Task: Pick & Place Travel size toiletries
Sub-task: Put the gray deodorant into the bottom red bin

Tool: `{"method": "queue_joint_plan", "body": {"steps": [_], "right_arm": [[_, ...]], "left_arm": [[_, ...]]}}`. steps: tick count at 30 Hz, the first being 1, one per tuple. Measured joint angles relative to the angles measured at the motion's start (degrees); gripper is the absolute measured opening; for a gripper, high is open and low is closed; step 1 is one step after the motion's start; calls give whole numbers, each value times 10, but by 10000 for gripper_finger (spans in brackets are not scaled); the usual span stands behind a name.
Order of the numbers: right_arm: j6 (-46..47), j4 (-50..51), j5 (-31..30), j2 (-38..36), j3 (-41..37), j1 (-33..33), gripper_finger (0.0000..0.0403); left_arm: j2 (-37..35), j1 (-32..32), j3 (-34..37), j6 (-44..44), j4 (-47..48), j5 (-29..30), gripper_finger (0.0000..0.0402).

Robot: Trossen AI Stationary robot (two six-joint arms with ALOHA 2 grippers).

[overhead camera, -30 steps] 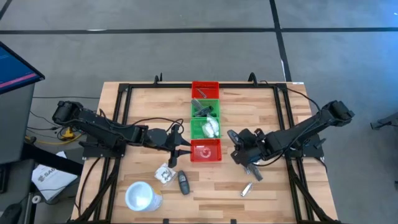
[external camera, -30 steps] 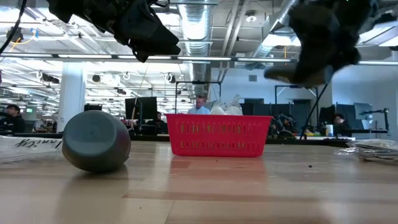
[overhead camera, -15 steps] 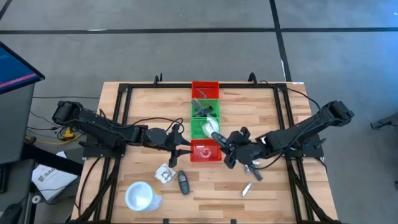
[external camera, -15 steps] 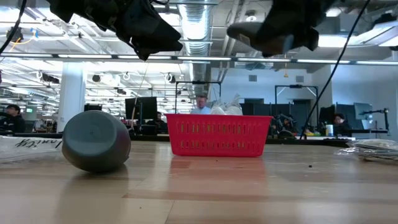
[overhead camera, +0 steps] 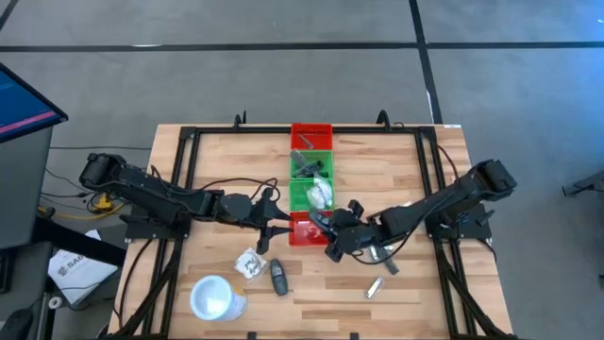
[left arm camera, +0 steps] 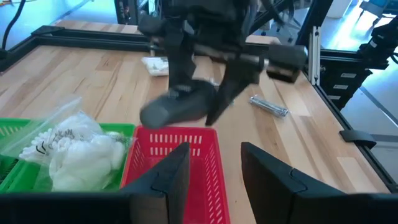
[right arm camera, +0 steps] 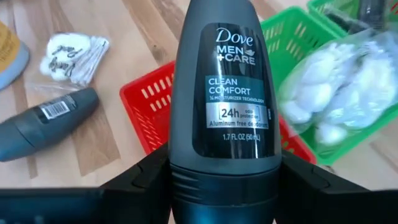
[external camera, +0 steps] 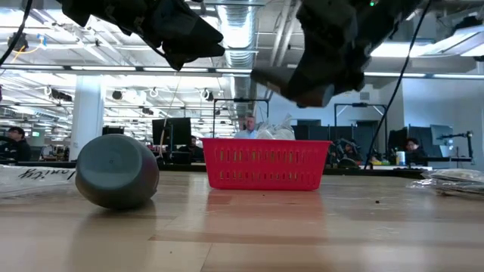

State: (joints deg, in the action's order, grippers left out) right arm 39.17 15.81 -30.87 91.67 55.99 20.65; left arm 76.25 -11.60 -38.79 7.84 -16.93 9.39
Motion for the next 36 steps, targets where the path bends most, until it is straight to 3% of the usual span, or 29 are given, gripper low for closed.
{"method": "queue_joint_plan", "body": {"steps": [12,21,27,36], "right_arm": [[-47,-84,72,60,0,-43,190],[-61,-93,84,62,0,-51,191],[-62,-100,85,66,0,-51,230],[-68,-120,84,76,0,-59,199]], "left_arm": [[0,0,0,0,-1,0,136],[0,0,0,0,-1,0,136],[0,0,0,0,-1,0,136],[0,0,0,0,0,0,136]]}}
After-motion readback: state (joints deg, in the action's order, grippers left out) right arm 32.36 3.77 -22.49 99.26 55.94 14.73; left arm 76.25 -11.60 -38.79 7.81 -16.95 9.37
